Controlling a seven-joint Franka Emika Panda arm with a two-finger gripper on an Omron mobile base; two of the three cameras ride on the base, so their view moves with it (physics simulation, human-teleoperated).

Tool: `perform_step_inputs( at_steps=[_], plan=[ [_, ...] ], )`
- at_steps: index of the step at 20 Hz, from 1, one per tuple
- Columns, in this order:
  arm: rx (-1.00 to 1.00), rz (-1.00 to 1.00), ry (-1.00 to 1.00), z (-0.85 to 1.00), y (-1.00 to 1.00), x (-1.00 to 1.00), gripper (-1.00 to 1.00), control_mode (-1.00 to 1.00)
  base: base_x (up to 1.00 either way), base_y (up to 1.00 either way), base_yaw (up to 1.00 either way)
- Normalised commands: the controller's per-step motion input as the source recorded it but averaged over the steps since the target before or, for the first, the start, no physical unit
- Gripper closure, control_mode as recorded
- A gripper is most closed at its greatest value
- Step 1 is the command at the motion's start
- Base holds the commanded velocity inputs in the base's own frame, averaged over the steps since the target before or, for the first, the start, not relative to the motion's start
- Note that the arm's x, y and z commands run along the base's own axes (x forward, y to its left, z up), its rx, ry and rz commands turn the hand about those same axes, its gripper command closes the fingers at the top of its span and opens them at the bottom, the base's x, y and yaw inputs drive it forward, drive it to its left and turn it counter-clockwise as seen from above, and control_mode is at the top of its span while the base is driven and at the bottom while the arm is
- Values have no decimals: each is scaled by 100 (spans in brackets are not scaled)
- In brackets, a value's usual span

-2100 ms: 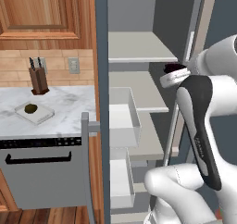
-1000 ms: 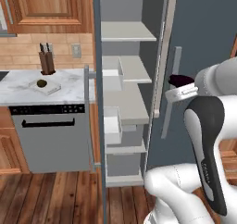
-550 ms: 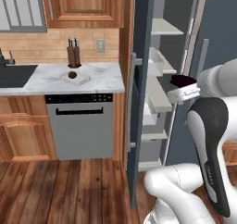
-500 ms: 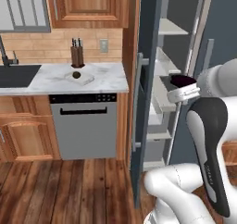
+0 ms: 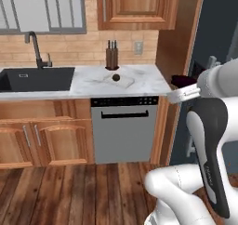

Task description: Take the eggplant and avocado out of the freezer and place them in the tupperware container on the counter. Then put the tupperware containing the vegetables back in the freezer.

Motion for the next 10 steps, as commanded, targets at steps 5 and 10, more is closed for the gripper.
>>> perform_step_inputs(
  at_steps=[5,10],
  plan=[
    [0,0,0,0,0,0,100,100,100,88,-14],
    [0,0,0,0,0,0,100,100,100,30,-15]
  ],
)
